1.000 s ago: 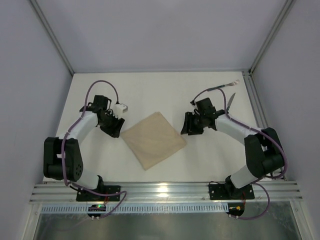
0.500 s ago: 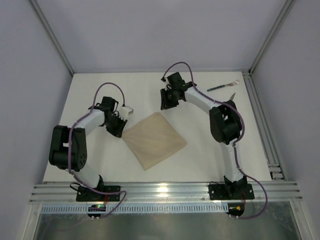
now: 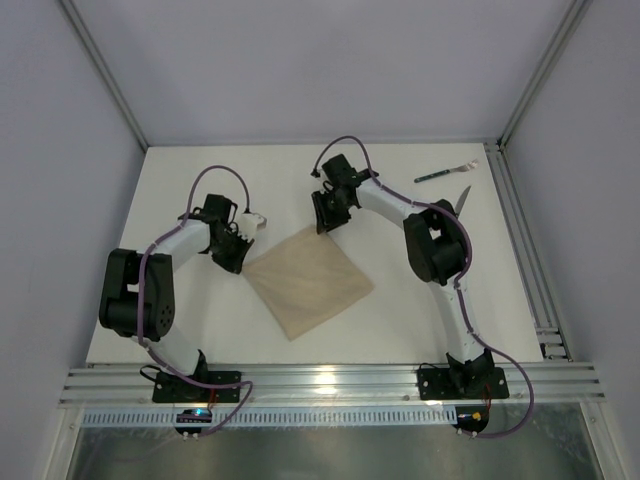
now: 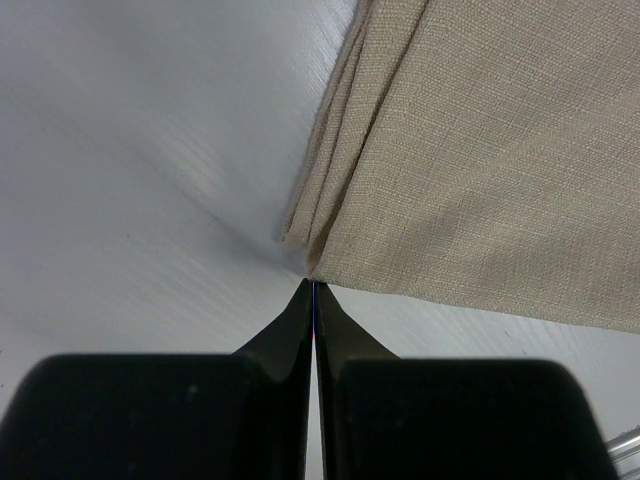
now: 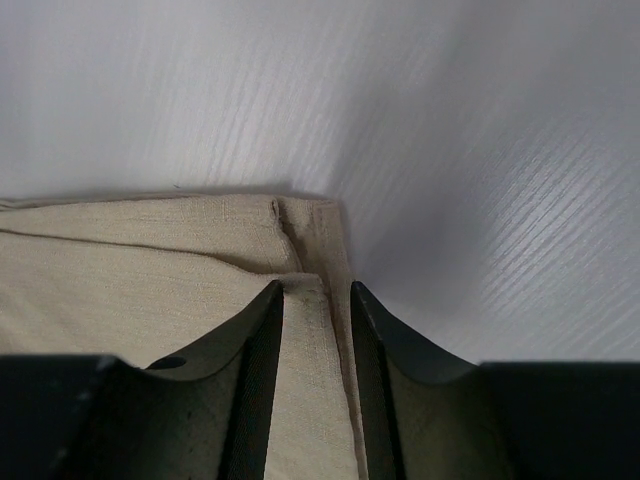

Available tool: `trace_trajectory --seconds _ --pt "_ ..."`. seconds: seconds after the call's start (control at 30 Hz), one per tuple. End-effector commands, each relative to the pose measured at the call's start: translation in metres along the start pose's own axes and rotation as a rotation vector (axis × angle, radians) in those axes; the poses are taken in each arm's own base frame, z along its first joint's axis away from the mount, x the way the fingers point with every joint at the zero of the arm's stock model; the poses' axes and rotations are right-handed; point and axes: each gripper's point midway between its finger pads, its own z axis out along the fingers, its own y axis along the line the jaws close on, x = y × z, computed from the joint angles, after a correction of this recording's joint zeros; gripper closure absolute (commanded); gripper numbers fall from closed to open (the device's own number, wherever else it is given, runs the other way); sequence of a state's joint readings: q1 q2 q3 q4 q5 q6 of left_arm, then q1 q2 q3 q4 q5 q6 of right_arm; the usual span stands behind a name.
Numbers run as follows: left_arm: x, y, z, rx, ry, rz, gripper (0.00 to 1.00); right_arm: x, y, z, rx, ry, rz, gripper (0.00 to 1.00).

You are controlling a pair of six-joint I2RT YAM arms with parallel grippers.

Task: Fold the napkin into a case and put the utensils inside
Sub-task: Pick up the top corner of the square-folded napkin from the center of the board, then fold the top corner of the square-folded napkin at the center of the board.

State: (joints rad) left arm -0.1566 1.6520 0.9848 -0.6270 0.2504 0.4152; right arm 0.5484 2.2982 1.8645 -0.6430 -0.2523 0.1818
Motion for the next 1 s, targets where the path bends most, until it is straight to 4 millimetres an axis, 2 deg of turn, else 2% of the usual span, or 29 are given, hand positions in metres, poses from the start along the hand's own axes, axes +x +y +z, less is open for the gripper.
trace_trajectory --seconds 0.0,0.1,0.13,0.27,0.47,0.5,0.57,0.63,0.7,0.73,0.77,0.87,0.97 --pt "-0.008 0.003 0.000 -0.010 -0.034 0.003 1.00 -0.011 0.002 -0.004 -0.004 -0.026 -0.022 0.63" --pt "-0.009 0.002 -0.003 -0.011 -0.039 0.006 0.99 -0.010 0.005 0.000 -0.025 -0.023 -0.015 0.75" --pt "-0.009 0.002 -0.004 -0.012 -0.041 0.008 0.99 -0.009 0.006 0.001 -0.031 -0.022 -0.012 0.83" --pt "-0.010 0.002 -0.007 -0.014 -0.044 0.012 0.98 -0.015 0.010 -0.006 -0.039 -0.044 -0.014 0.96" --pt "-0.011 0.000 -0.012 -0.017 -0.052 0.020 0.98 -0.020 0.020 -0.024 -0.057 -0.082 -0.029 0.96" --pt "-0.011 0.001 -0.013 -0.017 -0.054 0.021 0.98 -0.024 0.025 -0.031 -0.065 -0.099 -0.037 0.96" --pt "-0.011 0.000 -0.015 -0.019 -0.057 0.023 0.98 -0.019 0.032 -0.033 -0.080 -0.101 -0.054 0.96" --pt "-0.012 0.000 -0.019 -0.023 -0.063 0.028 0.98 -0.022 0.042 -0.045 -0.092 -0.127 -0.078 0.96" --pt "-0.011 0.001 -0.021 -0.026 -0.062 0.022 0.98 -0.013 0.052 -0.048 -0.101 -0.125 -0.101 0.96" --pt "-0.012 0.002 -0.023 -0.028 -0.065 0.020 0.98 -0.014 0.059 -0.059 -0.110 -0.148 -0.112 0.96" --pt "-0.011 0.004 -0.025 -0.031 -0.065 0.013 0.98 -0.004 0.065 -0.058 -0.115 -0.141 -0.125 0.96" --pt "-0.009 0.006 -0.026 -0.033 -0.062 0.004 0.97 0.008 0.078 -0.071 -0.128 -0.167 -0.147 0.96" --pt "-0.007 0.006 -0.026 -0.031 -0.058 -0.007 0.97 0.030 0.095 -0.075 -0.166 -0.149 -0.160 0.96"
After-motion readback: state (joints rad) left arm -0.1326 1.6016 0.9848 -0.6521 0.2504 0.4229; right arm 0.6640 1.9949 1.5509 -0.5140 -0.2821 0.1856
